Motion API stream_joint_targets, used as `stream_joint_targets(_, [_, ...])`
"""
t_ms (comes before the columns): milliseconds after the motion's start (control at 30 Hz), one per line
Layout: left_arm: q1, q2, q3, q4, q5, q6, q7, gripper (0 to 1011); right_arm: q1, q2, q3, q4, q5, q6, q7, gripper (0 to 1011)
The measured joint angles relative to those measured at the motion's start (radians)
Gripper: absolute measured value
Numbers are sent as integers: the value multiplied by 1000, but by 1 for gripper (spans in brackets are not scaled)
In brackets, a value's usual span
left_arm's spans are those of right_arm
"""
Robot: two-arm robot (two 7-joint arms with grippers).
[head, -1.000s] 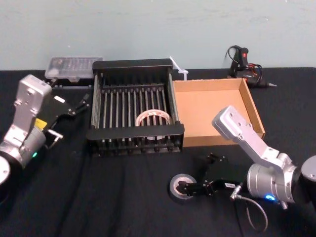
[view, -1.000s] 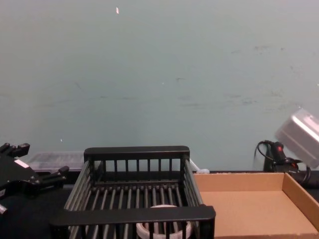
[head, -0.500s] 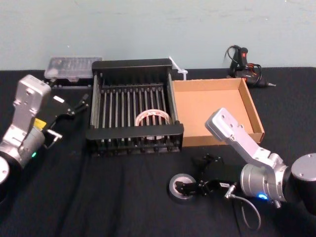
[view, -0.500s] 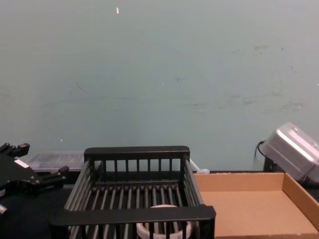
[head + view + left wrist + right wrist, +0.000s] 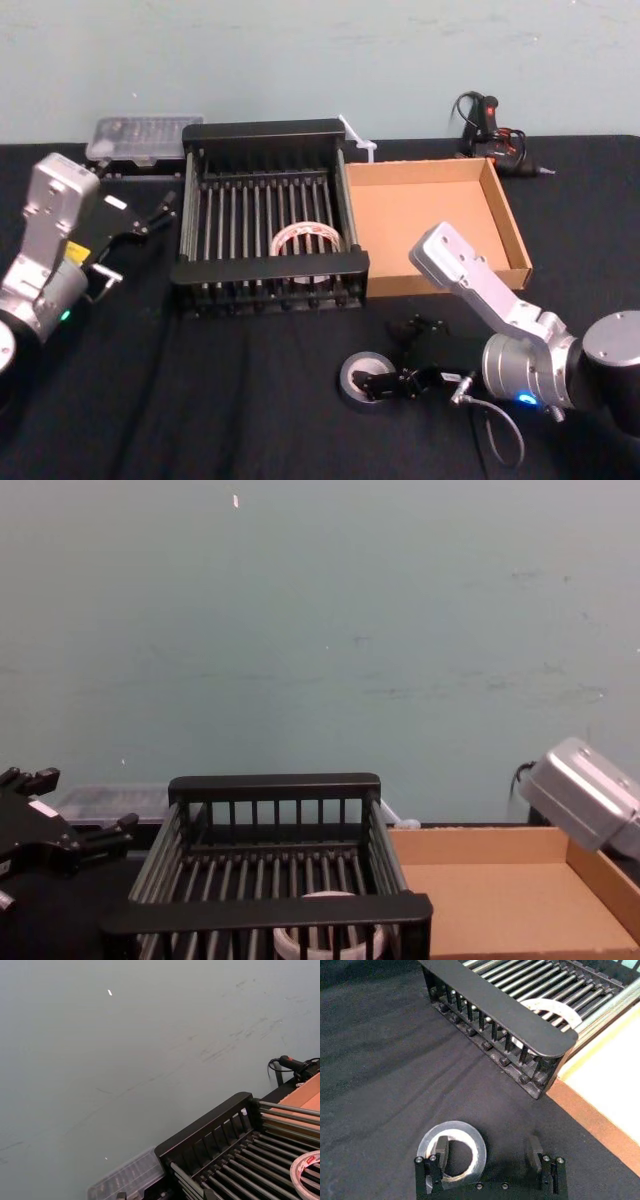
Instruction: Pick up the white tape and place it into the black box , Pick up the silver tape and place it into the brown box.
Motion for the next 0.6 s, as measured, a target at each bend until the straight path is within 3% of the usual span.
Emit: stream_joint_targets(600, [0,0,0,0,0,0,0,1001,-2,-3,4,2,-3,3,2,1002])
